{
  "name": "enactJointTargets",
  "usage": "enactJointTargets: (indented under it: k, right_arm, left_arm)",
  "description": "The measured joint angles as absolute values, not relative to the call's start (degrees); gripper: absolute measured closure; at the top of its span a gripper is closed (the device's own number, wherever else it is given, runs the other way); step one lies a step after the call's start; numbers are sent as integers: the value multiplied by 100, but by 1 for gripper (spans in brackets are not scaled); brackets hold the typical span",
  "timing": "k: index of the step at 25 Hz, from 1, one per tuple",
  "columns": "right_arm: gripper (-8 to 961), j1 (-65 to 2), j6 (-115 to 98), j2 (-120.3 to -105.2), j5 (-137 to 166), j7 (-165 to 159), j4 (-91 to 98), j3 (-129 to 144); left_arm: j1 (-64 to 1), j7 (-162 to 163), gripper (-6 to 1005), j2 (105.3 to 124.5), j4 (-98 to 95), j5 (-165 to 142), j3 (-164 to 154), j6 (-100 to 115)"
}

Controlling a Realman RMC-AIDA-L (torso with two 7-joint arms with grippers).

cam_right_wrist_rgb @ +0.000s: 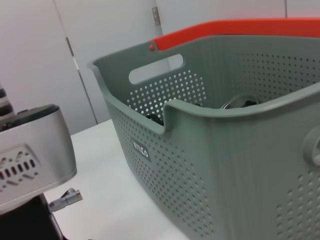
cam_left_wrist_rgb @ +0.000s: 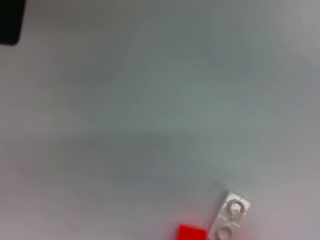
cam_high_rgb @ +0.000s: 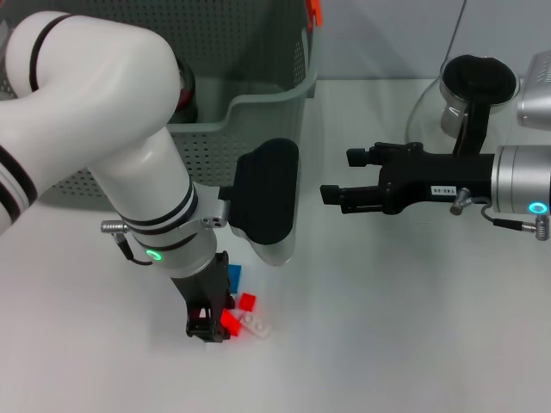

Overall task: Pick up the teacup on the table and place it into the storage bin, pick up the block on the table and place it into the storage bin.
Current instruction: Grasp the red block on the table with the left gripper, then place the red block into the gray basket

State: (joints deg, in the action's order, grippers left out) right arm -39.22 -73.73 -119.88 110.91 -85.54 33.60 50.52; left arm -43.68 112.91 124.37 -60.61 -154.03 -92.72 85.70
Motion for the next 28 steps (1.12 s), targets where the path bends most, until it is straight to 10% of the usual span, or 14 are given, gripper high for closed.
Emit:
enactJointTargets:
  k: [28]
  right_arm:
    - [41, -3807, -7454, -11979, 11104, -8468, 3332, 5084]
  left_arm:
    - [-3703, 12221, 695, 12379, -7830, -12837, -5424, 10060]
